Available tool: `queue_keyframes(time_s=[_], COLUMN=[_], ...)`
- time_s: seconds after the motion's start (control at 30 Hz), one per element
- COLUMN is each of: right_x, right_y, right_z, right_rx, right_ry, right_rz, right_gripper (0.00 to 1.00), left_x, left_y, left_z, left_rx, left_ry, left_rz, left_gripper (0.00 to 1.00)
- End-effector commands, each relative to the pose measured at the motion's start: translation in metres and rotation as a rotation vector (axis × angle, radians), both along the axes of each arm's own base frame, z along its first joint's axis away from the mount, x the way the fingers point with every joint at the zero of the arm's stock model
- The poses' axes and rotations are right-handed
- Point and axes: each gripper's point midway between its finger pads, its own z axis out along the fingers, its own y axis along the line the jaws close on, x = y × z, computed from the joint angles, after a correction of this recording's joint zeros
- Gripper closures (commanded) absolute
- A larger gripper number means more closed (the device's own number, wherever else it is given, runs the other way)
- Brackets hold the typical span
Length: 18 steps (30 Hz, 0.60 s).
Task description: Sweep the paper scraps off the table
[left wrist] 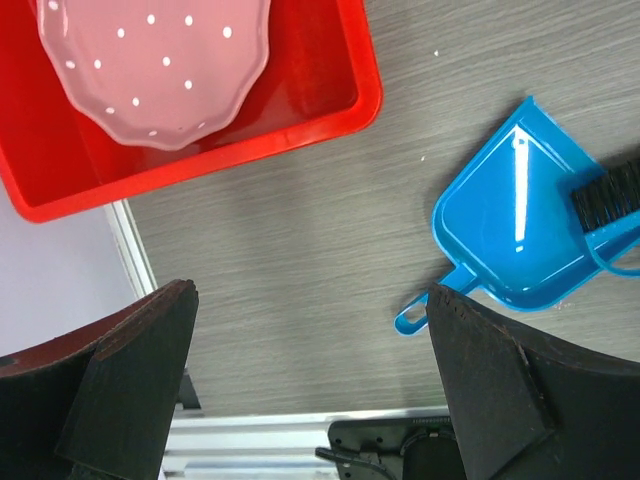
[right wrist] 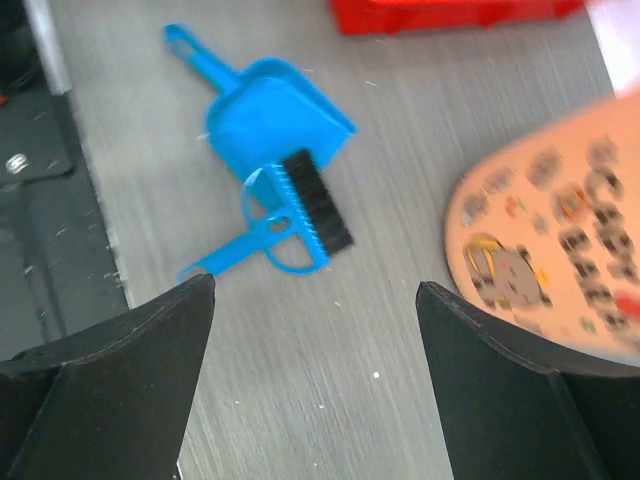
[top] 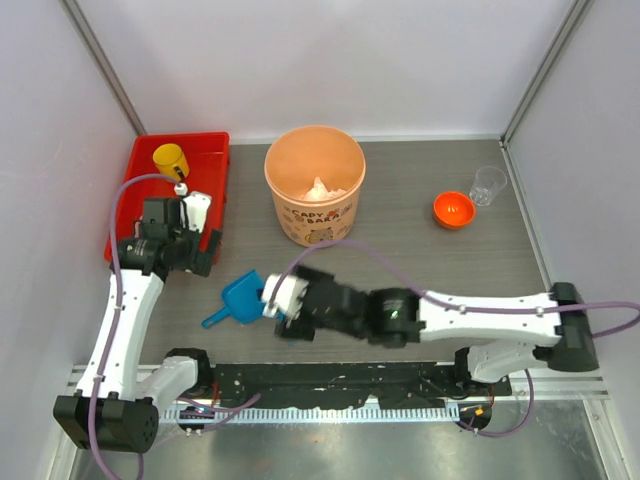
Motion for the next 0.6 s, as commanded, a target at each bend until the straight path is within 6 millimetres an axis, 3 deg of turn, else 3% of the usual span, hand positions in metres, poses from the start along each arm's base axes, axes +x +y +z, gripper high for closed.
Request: queue_keyframes(time_s=[0.0, 0.03, 0.07, 0.13, 0.17, 0.23, 0.33, 0.37, 0.4, 0.43, 0.47, 0.5, 0.53, 0.57], right_x=[0.052, 0.085, 0.097, 0.126, 0.133, 0.154, 0.174, 0.188, 0.195, 0.200, 0.205, 0.212, 0.215, 0.213], right_y=[-0.054, -0.079, -0.099, -0.145, -0.163, -0.204, -0.249, -0.279, -0.289, -0.301, -0.324, -0.332, -0.341, -0.351], right_z=[0.030, 0.033, 0.024, 0.035, 0.025, 0.026, 0.009, 0.001, 0.002, 0.000, -0.005, 0.003, 0.005, -0.011], right_rx=[0.246, 0.292, 0.307, 0.412, 0.409, 0.463, 0.484, 0.500, 0.537, 0.584, 0.617, 0.687, 0.741, 0.752], right_ry=[0.216, 0.223, 0.237, 0.235, 0.226, 0.207, 0.202, 0.194, 0.194, 0.205, 0.190, 0.160, 0.136, 0.120], right_rz=[-0.238, -0.360, -0.434, -0.608, -0.678, -0.836, -1.007, -1.115, -1.151, -1.202, -1.273, -1.286, -1.318, -1.354], right_gripper=[0.13, 0.13, 0.13, 0.11, 0.07, 0.05, 0.04, 0.03, 0.03, 0.03, 0.03, 0.03, 0.02, 0.02], left_x=[0.015, 0.022, 0.024, 0.039, 0.042, 0.059, 0.073, 0.077, 0.088, 0.090, 0.093, 0.102, 0.103, 0.105], left_y=[-0.010, -0.011, -0.011, -0.011, -0.012, -0.014, -0.016, -0.015, -0.012, -0.010, -0.007, 0.000, 0.002, 0.005], left_z=[0.009, 0.013, 0.012, 0.020, 0.017, 0.027, 0.013, 0.009, 0.015, 0.001, 0.001, 0.009, -0.002, -0.004], left_rx=[-0.054, -0.064, -0.070, -0.094, -0.102, -0.143, -0.186, -0.208, -0.213, -0.229, -0.237, -0.223, -0.212, -0.205], left_ry=[-0.111, -0.151, -0.169, -0.252, -0.268, -0.374, -0.436, -0.452, -0.515, -0.516, -0.544, -0.614, -0.618, -0.647], left_rz=[-0.029, -0.022, -0.012, 0.018, 0.030, 0.060, 0.093, 0.137, 0.159, 0.198, 0.226, 0.257, 0.268, 0.279], left_gripper=[0.00, 0.00, 0.00, 0.00, 0.00, 0.00, 0.00, 0.00, 0.00, 0.00, 0.00, 0.00, 0.00, 0.00])
